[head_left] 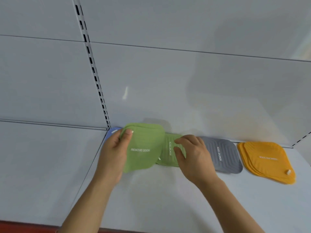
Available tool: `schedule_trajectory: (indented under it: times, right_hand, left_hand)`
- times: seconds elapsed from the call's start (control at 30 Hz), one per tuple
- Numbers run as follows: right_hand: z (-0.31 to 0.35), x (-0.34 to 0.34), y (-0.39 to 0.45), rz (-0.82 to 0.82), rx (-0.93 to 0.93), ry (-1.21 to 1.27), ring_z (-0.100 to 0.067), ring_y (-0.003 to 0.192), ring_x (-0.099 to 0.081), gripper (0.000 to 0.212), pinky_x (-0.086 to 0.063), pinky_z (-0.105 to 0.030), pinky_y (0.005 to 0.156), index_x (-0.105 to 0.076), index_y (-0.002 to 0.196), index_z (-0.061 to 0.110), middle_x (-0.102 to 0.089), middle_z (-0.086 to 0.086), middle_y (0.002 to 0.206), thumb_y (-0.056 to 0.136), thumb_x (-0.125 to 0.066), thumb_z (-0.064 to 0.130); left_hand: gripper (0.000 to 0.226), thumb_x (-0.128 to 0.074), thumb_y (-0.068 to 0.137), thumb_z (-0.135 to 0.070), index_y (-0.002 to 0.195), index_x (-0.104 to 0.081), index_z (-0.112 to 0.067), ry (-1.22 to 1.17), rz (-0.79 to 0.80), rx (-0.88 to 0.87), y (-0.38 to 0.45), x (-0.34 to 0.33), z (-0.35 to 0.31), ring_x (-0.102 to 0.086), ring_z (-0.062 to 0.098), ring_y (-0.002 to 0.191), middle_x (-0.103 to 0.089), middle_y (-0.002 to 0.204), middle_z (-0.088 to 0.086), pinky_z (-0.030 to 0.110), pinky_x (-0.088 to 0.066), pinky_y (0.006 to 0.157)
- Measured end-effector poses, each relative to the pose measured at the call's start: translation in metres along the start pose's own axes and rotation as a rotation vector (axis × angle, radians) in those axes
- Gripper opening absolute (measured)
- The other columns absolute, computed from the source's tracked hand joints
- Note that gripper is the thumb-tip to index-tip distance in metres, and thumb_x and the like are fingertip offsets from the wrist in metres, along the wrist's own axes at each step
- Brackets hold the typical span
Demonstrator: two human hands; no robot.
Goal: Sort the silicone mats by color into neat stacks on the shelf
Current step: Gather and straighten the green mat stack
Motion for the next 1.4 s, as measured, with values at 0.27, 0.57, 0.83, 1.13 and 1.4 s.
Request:
schedule_trajectory:
  times: [0.27,0.57,0.83,1.13,1.4]
  right_hand:
    - [0.029,-0.053,0.0,0.381,0.106,-0.144,-0.025,0.092,-0.054,0.046,-0.052,-0.037,0.076,-0.072,0.096,0.029,-0.06,0.005,0.099,0.081,-0.049,0.066]
    - [0.018,-0.036,0.009,0.222,-0.065,0.087,-0.022,0.057,-0.04,0.033,-0.042,-0.04,0.052,-0.042,0.063,0.021,-0.042,0.004,0.058,0.093,-0.053,0.026]
    - [0.032,0.068,0.001,-0.1,-0.445,0.462,-0.007,0.058,-0.069,0.023,-0.054,-0.028,0.06,-0.07,0.075,0.025,-0.071,0.009,0.061,0.096,-0.061,0.025]
    - [0.081,0.021,-0.02,0.089,-0.363,0.829,-0.006,0.091,-0.072,0.028,-0.056,-0.028,0.082,-0.08,0.097,0.026,-0.079,0.012,0.093,0.107,-0.054,0.025]
    - [0.026,0.032,-0.015,-0.089,-0.339,0.612,-0.003,0.088,-0.071,0.019,-0.048,-0.01,0.075,-0.076,0.1,0.029,-0.077,0.019,0.092,0.101,-0.063,0.016]
  left_hand:
    - [0.018,-0.065,0.101,-0.036,0.102,-0.081,-0.027,-0.093,-0.072,0.094,0.001,0.028,0.006,-0.072,0.034,0.113,-0.08,0.108,0.003,0.063,-0.057,0.096]
    - [0.022,-0.061,0.103,-0.035,0.103,-0.08,-0.024,-0.132,-0.042,0.143,-0.003,0.026,0.012,-0.072,0.028,0.105,-0.08,0.108,0.003,0.049,-0.059,0.092]
    - [0.024,-0.056,0.106,-0.04,0.099,-0.079,-0.036,-0.132,0.012,0.116,-0.008,0.001,0.004,-0.07,0.024,0.118,-0.078,0.114,-0.005,0.059,-0.049,0.11]
    - [0.031,-0.06,0.098,-0.05,0.118,-0.071,-0.029,-0.092,0.265,0.018,-0.031,-0.058,-0.009,-0.07,0.021,0.118,-0.077,0.118,-0.002,0.057,-0.05,0.109]
    - [0.016,-0.058,0.106,-0.028,0.111,-0.072,-0.026,0.026,0.068,-0.061,-0.016,-0.02,-0.009,-0.072,0.006,0.1,-0.078,0.104,-0.013,0.038,-0.056,0.095]
Point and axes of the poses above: each hand's wrist, its own y-axis towards the middle knuckle, its own x-axis out of the back of the hand, z = x × y, the point moved 9 cm from there along y, towards the middle knuckle
